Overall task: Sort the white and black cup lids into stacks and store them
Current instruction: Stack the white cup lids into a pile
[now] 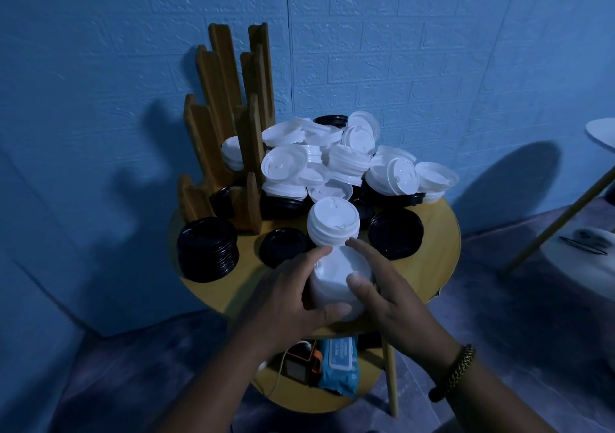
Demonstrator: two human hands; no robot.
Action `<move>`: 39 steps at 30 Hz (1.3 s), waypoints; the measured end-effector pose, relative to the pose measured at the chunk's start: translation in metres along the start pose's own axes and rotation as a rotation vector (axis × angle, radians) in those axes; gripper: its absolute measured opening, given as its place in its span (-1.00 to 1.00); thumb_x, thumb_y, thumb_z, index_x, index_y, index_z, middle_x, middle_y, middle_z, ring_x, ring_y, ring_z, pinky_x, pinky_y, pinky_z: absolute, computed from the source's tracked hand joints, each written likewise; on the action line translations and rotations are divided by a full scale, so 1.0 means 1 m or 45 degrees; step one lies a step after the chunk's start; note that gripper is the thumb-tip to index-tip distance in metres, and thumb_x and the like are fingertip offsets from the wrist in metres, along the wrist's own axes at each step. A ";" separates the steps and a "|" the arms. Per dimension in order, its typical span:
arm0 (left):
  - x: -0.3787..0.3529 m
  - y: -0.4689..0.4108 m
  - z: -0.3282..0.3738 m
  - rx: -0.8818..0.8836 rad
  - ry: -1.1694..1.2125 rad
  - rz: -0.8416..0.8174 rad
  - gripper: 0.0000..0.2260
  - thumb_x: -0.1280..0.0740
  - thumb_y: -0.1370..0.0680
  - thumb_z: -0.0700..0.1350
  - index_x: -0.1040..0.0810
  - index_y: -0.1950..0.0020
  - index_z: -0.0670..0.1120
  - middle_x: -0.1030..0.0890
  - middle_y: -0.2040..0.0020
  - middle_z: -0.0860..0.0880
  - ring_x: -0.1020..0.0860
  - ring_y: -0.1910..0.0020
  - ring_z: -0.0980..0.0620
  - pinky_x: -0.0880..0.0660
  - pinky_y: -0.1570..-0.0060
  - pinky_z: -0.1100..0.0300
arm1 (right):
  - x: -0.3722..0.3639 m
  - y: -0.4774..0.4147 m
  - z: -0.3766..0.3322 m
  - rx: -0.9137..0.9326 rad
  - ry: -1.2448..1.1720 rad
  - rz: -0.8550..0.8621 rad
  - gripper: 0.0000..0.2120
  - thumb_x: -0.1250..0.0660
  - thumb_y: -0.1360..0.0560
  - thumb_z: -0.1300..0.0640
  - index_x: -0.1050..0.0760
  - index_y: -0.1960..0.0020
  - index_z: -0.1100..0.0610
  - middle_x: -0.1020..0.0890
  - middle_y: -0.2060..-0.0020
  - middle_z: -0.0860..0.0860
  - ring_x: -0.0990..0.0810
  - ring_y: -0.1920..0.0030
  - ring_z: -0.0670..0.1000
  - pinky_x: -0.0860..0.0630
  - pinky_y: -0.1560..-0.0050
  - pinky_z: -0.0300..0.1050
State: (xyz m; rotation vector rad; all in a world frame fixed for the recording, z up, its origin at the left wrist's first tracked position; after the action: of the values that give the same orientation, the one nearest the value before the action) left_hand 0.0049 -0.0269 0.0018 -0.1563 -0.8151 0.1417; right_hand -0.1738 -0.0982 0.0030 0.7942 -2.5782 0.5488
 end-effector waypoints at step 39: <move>0.001 -0.001 -0.003 0.092 0.110 0.076 -0.11 -0.52 -0.31 0.35 -0.10 -0.52 0.41 -0.33 -0.40 0.31 -0.34 -0.37 0.22 -0.45 -0.23 0.13 | 0.031 -0.031 -0.042 0.095 0.464 0.009 -0.23 -0.41 -0.40 -0.32 -0.24 -0.52 -0.13 -0.30 -0.41 -0.17 -0.27 -0.33 -0.13 -0.38 -0.30 -0.12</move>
State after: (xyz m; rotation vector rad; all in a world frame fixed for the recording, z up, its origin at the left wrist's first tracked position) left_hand 0.0085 -0.0276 0.0007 -0.1180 -0.7187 0.2187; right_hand -0.1688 -0.1156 0.0605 0.6404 -2.2374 0.7221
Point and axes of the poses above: each hand's wrist, its own y-axis away from the middle knuckle, its own x-axis out of the back of the hand, z = x × y, the point moved 3 cm from there along -y, towards the middle knuckle
